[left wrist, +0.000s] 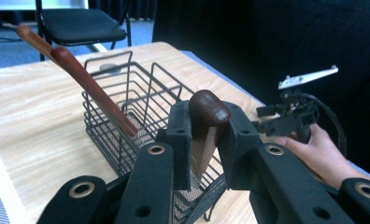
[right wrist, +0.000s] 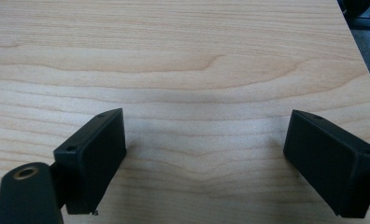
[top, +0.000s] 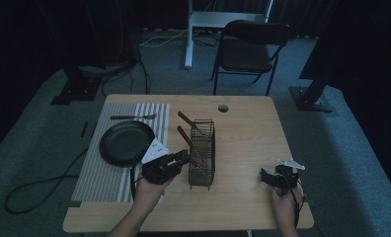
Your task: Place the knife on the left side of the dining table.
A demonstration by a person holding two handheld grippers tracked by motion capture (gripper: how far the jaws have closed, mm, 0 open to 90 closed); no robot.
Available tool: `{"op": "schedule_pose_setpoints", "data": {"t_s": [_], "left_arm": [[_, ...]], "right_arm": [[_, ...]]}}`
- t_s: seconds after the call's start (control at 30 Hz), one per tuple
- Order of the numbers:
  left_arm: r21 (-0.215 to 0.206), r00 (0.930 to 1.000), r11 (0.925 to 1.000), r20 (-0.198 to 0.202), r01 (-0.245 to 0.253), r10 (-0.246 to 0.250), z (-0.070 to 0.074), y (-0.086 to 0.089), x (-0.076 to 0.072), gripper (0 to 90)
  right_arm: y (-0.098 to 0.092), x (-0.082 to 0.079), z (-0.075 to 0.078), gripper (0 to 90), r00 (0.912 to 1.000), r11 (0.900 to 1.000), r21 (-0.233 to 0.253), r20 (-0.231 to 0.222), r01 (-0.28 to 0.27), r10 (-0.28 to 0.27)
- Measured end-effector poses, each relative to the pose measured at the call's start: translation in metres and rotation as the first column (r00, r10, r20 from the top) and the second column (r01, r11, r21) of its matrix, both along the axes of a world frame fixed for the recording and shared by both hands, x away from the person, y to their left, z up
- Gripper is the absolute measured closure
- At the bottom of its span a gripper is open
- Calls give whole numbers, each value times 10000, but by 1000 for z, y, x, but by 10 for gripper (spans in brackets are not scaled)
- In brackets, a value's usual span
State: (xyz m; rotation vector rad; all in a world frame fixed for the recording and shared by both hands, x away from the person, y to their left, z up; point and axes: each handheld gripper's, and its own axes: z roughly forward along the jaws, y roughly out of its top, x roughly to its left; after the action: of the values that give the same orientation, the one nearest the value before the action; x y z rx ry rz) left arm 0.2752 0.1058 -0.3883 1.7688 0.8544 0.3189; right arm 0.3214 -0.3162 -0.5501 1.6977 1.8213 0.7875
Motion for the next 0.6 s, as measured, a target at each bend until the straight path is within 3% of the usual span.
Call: {"op": "schedule_pose_setpoints", "data": {"t_s": [0.6], "left_arm": [[-437, 9950, 9990, 991, -61, 105, 40, 18, -18, 767]], "right_arm": [[0, 0, 0, 120, 10000, 10000, -2, 1, -1, 1]]}}
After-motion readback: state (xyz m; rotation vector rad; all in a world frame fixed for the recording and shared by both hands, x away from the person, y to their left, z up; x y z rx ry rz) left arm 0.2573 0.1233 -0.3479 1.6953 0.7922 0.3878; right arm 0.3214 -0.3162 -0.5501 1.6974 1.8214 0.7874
